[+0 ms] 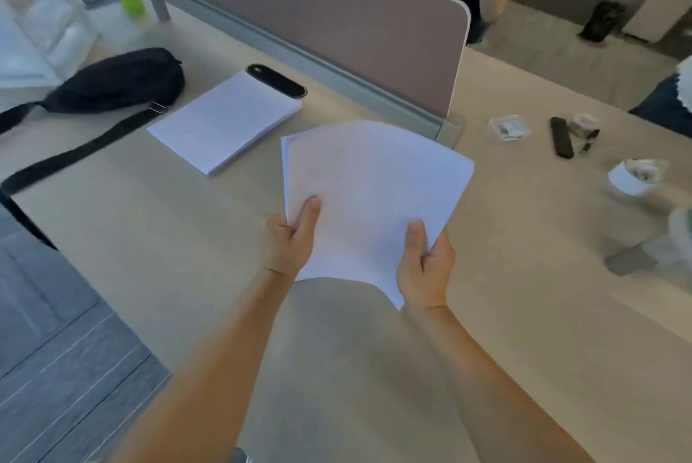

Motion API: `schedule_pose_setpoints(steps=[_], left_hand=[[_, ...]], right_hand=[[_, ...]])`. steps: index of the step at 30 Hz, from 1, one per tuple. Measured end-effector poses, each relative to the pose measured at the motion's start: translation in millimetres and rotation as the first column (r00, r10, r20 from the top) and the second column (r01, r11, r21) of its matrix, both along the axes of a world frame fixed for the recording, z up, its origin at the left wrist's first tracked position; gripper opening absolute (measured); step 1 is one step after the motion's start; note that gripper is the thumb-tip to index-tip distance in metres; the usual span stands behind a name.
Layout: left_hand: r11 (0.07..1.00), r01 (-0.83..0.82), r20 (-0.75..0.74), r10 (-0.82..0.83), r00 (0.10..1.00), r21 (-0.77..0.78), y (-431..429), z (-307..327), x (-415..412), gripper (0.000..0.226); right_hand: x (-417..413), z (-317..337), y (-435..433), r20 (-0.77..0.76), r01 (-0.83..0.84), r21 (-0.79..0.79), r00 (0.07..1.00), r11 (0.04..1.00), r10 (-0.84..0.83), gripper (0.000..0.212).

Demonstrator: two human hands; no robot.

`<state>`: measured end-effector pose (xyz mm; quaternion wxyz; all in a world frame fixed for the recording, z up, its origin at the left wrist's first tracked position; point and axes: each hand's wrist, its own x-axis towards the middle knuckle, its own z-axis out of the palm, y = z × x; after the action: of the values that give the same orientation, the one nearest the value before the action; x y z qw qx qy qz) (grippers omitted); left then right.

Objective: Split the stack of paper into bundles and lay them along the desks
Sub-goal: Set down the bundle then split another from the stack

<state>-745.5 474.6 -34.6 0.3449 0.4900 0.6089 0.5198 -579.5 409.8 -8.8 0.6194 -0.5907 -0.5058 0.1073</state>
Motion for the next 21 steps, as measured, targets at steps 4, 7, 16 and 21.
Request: schedule_pose_setpoints(steps=[4,7,16,21], left_hand=[[0.997,0.069,-0.011,-0.069,0.998,-0.016,29.5,-18.7,4.3,0.057],[0.984,0.169,-0.075,-0.174,0.982,-0.063,60.3,-0.8,11.6,0.061],[0.694,0.34,-0.277,-0.615,0.738,-0.635,124.0,-22.1,73.5,0.084],[0.613,0.349,-0.227,-0.667,0.71,-0.709,134.1,-44.4,100.0,0.08]], right_hand=[[-1.6,-12.3,24.5,-0.136,0.005,-0.093,0.991,0.996,-0.018,0.048],[7.0,-5.6,43.6,-0.212,0.063,-0.179,0.972,0.982,-0.101,0.031],[59.2,-24.7,67.6,-0.364,0.008,-0.799,0.79,0.602,-0.494,0.044],[72.7,-47.5,78.4,-0.297,0.062,-0.846,0.771,0.53,-0.564,0.044]])
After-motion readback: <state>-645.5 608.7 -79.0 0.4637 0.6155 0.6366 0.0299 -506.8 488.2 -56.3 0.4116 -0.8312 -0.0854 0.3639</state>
